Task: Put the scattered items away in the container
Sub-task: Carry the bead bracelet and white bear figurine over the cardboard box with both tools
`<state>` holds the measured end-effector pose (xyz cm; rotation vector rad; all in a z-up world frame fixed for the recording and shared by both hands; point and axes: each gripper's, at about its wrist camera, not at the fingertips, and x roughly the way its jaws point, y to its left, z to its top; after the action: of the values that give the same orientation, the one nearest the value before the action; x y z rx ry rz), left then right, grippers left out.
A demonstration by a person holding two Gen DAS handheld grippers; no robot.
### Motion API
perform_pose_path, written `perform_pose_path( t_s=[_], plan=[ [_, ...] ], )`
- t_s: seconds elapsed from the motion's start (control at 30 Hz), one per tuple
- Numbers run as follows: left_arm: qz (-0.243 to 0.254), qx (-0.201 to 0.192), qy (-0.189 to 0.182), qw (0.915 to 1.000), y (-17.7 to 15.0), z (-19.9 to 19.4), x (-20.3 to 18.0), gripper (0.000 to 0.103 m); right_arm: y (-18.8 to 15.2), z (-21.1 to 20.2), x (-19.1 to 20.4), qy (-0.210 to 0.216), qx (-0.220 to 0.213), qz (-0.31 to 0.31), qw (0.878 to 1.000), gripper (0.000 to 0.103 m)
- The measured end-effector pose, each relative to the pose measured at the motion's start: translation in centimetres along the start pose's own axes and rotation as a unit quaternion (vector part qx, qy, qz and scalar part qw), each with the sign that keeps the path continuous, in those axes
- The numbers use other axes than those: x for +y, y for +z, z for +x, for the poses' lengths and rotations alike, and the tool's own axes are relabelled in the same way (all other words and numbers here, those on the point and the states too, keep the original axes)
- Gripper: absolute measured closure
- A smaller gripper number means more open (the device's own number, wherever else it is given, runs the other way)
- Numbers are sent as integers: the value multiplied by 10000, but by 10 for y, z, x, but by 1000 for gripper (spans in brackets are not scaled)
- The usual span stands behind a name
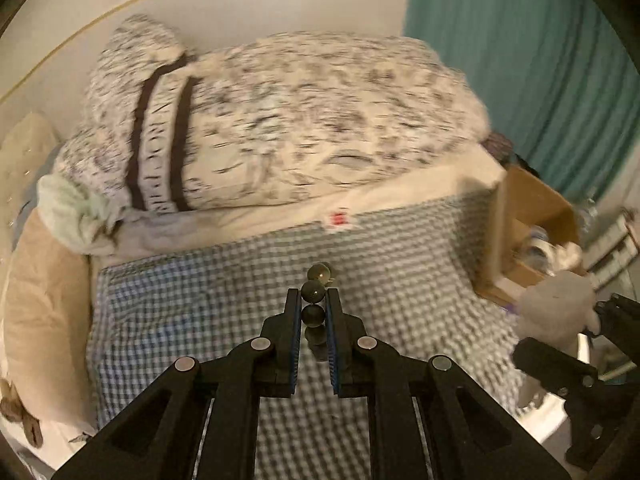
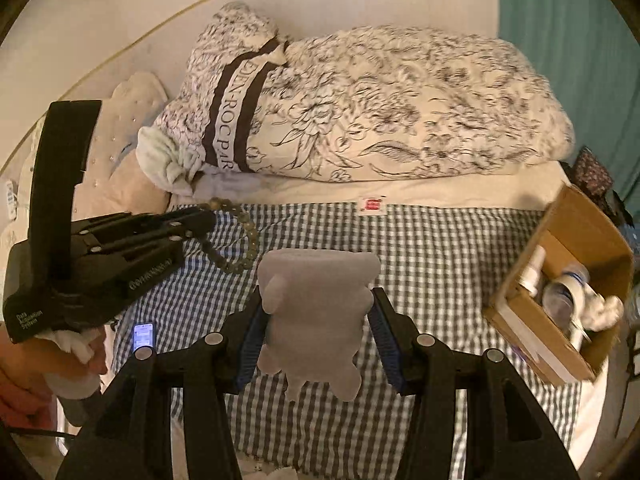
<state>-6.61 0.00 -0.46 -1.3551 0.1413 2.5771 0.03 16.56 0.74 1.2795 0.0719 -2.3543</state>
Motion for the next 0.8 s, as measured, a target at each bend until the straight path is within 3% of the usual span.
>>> perform_pose_path(
  t_s=[0.4,0.8],
  plan=[
    [809,-216,-490,9953,12,-21,-129,92,-23,-63,-76,-387,-328,403,9979,53],
    [1175,-130,-755,9901,45,10,-239,92,-22,-87,-179,-650,-490,741,9939,53]
  ],
)
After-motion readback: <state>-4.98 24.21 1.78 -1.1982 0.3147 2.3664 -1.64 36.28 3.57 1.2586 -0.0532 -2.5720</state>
